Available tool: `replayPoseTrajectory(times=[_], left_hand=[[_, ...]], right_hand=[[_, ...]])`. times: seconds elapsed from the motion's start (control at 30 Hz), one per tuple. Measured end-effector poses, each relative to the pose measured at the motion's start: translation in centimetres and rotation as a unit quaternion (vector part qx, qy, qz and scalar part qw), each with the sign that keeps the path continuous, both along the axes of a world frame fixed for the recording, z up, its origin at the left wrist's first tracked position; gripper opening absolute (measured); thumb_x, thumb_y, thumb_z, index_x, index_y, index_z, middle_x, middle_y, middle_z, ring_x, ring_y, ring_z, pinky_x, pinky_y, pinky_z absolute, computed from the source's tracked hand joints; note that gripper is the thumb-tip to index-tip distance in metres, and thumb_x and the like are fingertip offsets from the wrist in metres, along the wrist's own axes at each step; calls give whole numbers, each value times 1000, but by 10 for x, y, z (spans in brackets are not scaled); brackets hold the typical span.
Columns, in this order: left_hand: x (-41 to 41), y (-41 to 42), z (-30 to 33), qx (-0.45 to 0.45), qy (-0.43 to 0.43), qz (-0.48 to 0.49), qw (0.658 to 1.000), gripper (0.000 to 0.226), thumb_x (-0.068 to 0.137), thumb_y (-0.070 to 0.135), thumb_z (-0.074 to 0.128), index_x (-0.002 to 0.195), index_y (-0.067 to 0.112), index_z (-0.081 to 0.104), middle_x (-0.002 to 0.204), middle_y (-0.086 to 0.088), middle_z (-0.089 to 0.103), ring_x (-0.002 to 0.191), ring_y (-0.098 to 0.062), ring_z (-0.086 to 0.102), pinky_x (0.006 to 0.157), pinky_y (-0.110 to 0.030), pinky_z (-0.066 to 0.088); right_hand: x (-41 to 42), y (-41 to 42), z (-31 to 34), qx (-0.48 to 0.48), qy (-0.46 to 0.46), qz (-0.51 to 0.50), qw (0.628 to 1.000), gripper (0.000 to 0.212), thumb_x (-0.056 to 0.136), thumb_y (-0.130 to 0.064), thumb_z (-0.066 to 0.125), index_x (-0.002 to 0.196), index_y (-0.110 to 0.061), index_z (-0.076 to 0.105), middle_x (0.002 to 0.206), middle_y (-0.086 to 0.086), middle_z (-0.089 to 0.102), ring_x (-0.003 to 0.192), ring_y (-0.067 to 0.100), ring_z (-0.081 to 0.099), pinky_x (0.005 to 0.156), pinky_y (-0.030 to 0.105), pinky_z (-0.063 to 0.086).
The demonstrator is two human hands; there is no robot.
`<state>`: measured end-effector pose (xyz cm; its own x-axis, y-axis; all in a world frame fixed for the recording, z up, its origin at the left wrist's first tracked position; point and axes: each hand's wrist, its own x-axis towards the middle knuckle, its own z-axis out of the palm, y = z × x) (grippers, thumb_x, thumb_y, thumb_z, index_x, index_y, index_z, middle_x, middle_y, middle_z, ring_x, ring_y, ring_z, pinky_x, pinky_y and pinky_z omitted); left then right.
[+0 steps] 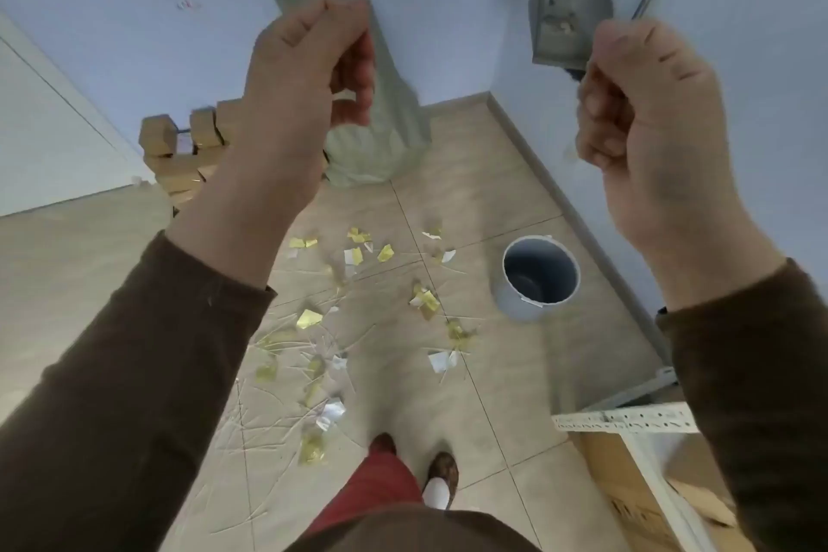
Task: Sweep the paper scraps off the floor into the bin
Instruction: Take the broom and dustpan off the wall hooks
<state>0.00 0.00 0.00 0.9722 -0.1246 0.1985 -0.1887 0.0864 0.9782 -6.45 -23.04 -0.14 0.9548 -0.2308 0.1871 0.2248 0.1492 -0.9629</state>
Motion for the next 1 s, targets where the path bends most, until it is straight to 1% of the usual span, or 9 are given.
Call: replayPoseTrajectory(times=[0.1,0.13,0.43,0.63,0.73,0.8,0.9,1.0], left_hand=[[19,-9,-12,3,32,-1,999,27,97,22,54,71,16,55,65,-3,53,58,-19,47,52,-29,41],[26,-13,-18,7,46,-10,999,27,97,22,54,71,16,55,65,-3,53,58,-19,47,52,-29,42],[100,-45,-44,12,89,-48,995,27,98,22,55,72,16,57,65,-1,54,58,-16,48,52,-27,43],[146,-71,-51,18,101,-65,993,27,99,25,56,74,15,57,67,-2,54,58,-15,48,52,-27,43],[170,-91,-52,21,97,-64,993,28,99,26,55,74,15,57,67,-2,54,58,-15,48,53,-27,43],[186,-104,-52,25,95,-61,993,28,99,27,55,73,15,56,67,-1,54,58,-15,49,53,-27,43],[206,-124,-53,34,97,-65,993,29,99,27,55,72,16,56,66,0,54,58,-14,49,53,-27,42],[227,-138,-54,44,101,-67,992,30,99,27,55,72,17,56,66,0,54,58,-14,49,53,-26,43]], right_hand=[[18,-4,-12,-18,36,-11,999,33,99,-21,56,69,-20,44,63,0,43,49,17,19,46,30,14],[24,-2,-16,-11,50,-5,999,33,99,-21,56,68,-19,43,63,-1,43,49,17,19,45,29,15],[93,-14,-37,-5,91,-24,996,33,98,-22,57,67,-19,45,61,-1,45,47,15,22,44,26,17],[134,-36,-45,-9,122,-33,992,34,98,-22,57,67,-18,46,61,1,45,48,15,23,44,28,16],[159,-55,-47,-7,126,-34,991,32,98,-23,57,69,-16,47,62,1,46,49,16,24,51,36,14],[177,-69,-49,-5,126,-26,992,31,98,-24,57,70,-16,48,62,0,47,50,16,25,54,38,14],[203,-86,-52,4,130,-20,991,30,98,-25,58,71,-15,48,62,0,47,51,17,26,56,39,15],[229,-98,-54,14,132,-14,991,29,97,-26,59,72,-16,50,62,0,47,50,15,27,53,35,15]])
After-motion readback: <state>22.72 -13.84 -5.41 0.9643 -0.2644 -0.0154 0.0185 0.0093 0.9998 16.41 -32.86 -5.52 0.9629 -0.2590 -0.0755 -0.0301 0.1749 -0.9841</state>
